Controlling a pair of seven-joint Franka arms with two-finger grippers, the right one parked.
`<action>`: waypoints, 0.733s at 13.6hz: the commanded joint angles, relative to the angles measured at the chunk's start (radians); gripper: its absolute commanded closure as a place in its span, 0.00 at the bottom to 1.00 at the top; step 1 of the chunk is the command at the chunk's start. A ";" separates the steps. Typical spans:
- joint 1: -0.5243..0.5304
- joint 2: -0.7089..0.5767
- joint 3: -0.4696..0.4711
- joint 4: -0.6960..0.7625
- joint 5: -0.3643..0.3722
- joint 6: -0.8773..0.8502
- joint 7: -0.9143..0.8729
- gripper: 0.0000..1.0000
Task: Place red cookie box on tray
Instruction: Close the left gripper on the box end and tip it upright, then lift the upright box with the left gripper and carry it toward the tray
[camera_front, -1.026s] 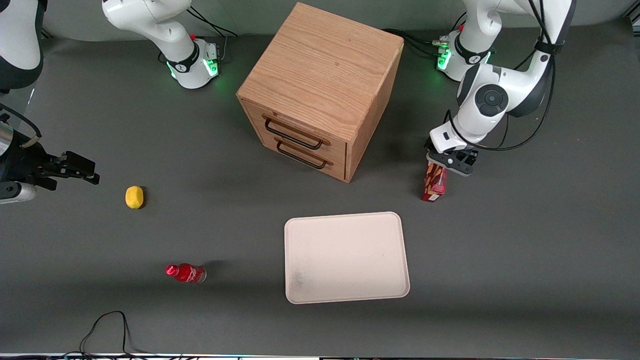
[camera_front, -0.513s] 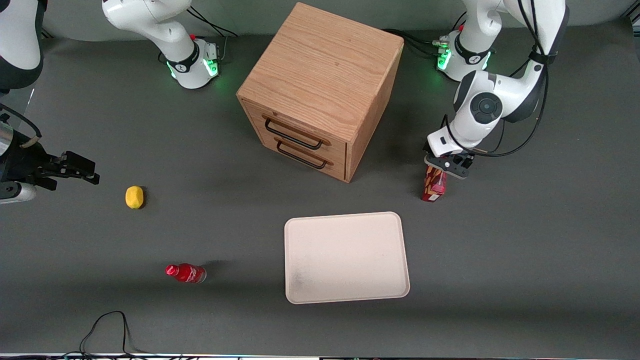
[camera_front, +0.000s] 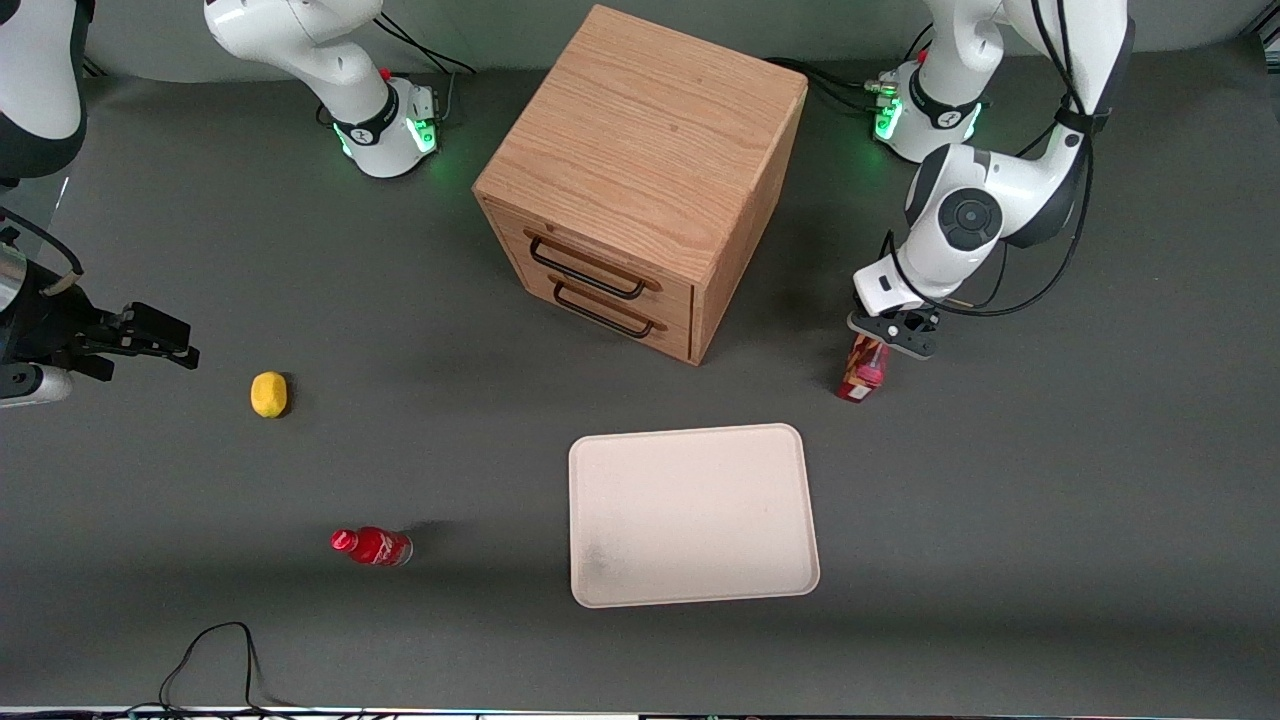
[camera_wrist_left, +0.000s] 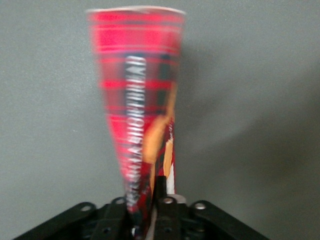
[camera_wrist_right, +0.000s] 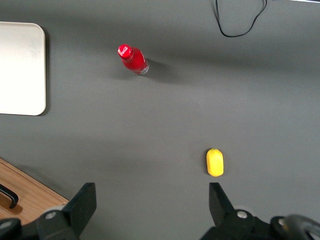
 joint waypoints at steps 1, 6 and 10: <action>0.004 -0.004 -0.004 -0.008 -0.015 0.017 0.015 1.00; 0.038 -0.078 -0.001 0.042 -0.016 -0.130 0.022 1.00; 0.108 -0.128 -0.001 0.318 -0.016 -0.513 0.024 1.00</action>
